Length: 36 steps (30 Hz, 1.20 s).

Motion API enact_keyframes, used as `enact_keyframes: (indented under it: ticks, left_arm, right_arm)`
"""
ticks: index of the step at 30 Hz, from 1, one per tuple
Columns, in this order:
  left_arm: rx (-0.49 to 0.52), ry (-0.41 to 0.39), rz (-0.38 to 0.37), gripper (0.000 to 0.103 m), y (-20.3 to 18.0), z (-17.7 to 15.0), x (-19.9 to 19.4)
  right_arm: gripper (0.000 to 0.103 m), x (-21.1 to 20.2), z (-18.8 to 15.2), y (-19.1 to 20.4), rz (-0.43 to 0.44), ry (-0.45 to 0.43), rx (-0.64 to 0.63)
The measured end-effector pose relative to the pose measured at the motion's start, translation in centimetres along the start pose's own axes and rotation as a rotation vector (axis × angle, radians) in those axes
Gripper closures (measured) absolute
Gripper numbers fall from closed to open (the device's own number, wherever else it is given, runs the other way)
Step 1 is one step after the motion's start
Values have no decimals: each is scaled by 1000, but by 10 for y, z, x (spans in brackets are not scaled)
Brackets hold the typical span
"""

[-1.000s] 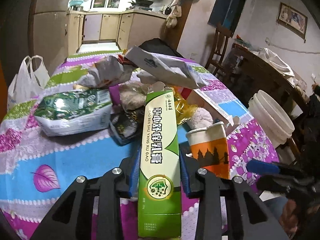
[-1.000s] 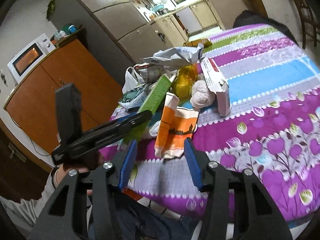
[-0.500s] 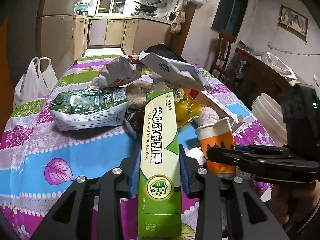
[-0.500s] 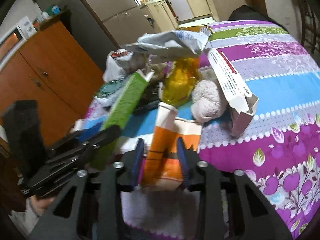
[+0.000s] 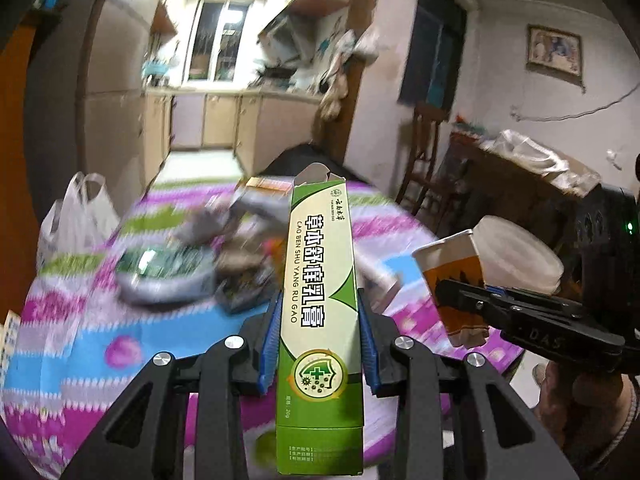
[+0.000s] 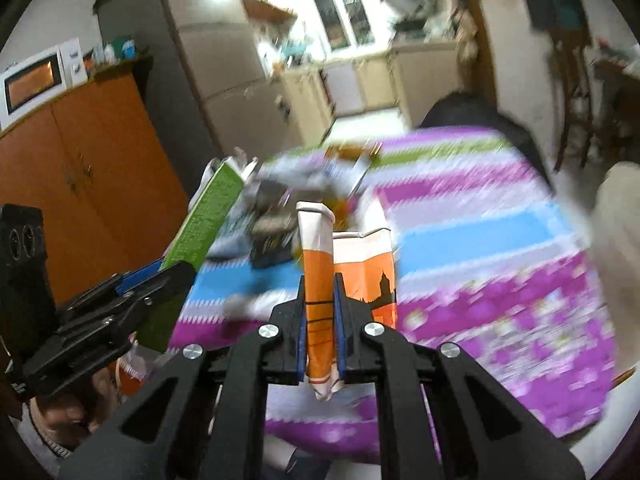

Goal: Collect trash
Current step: 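Carry both items over the white bucket and open both tools to drop them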

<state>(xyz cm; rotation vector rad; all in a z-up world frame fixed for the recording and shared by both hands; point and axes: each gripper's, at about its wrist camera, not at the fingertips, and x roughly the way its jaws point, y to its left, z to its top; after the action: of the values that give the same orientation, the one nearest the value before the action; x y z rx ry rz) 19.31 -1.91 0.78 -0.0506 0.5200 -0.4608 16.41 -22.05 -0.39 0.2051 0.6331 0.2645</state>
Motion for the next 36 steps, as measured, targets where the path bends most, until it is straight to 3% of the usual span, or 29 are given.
enact_keyframes:
  ticks: [5, 9, 15, 21, 28, 36]
  left_arm:
    - [65, -83, -98, 68, -58, 51, 7]
    - [88, -107, -197, 68, -113, 85, 26]
    - [103, -45, -356, 68, -204, 122, 85]
    - [80, 86, -478, 68, -287, 137, 161]
    - [34, 226, -491, 68, -345, 141, 245]
    - [18, 299, -446, 68, -356, 127, 296]
  right_arm:
    - [94, -66, 33, -41, -145, -155, 4]
    - [94, -108, 58, -96, -280, -220, 34]
    - [94, -147, 78, -177, -405, -198, 119]
    - [94, -153, 92, -267, -433, -115, 261]
    - [94, -145, 94, -309, -438, -19, 368]
    - [94, -130, 87, -336, -436, 57, 416]
